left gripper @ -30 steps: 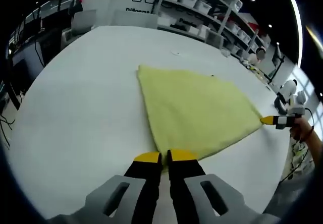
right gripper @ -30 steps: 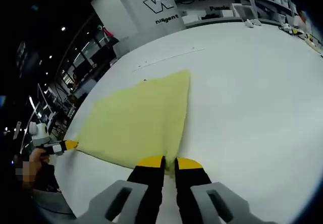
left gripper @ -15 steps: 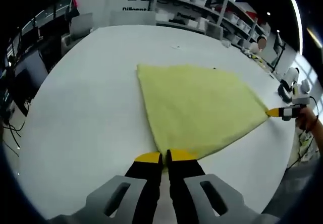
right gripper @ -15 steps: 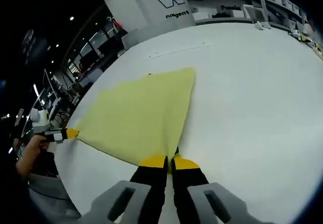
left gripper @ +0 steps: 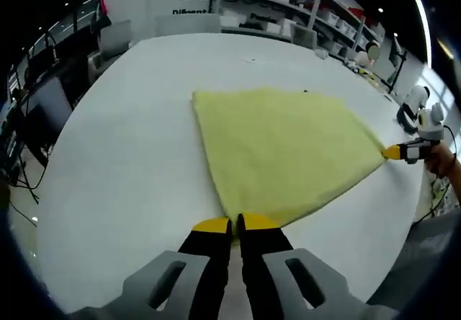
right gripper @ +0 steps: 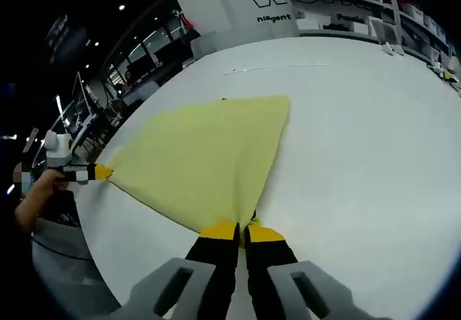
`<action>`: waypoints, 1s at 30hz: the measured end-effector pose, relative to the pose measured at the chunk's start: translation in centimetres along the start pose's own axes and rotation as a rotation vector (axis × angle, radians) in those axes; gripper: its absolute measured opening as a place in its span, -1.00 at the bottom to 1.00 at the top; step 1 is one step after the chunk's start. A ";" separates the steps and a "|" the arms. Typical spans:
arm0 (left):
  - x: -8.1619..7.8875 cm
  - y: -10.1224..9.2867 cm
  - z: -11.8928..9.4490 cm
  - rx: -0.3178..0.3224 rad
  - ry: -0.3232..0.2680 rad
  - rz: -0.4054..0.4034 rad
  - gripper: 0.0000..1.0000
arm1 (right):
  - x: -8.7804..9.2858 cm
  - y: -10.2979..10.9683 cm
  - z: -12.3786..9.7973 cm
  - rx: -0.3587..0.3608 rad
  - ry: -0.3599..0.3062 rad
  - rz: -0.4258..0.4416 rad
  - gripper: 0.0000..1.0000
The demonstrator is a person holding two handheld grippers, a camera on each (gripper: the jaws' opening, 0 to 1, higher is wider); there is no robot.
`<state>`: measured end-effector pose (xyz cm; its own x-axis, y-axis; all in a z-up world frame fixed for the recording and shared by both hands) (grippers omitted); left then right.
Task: Fold the garment on the visible template until the final outline fits inside the template.
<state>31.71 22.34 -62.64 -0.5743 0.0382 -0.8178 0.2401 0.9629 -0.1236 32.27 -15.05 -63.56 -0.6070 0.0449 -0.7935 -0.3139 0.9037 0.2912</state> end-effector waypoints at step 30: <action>-1.6 -0.8 -2.4 -0.016 -0.175 -0.009 -0.20 | -1.5 3.0 -2.2 -0.021 -0.151 -0.053 -0.13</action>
<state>30.54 22.17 -59.89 -0.4314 -0.0164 -0.9020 0.2223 0.9671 -0.1240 30.67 -13.33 -60.35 -0.4728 0.0620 -0.8790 -0.3588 0.8975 0.2563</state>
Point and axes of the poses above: the point that each gripper's makers call its tool centre point, and the gripper's own axes: z roughly forward along the fingers, y roughly to its left, x roughly out of its underside, the point moved 5 cm from there along -z, roughly backward along the fingers, and after that the axes turned 15 degrees about -y, right-handed, at the moved point
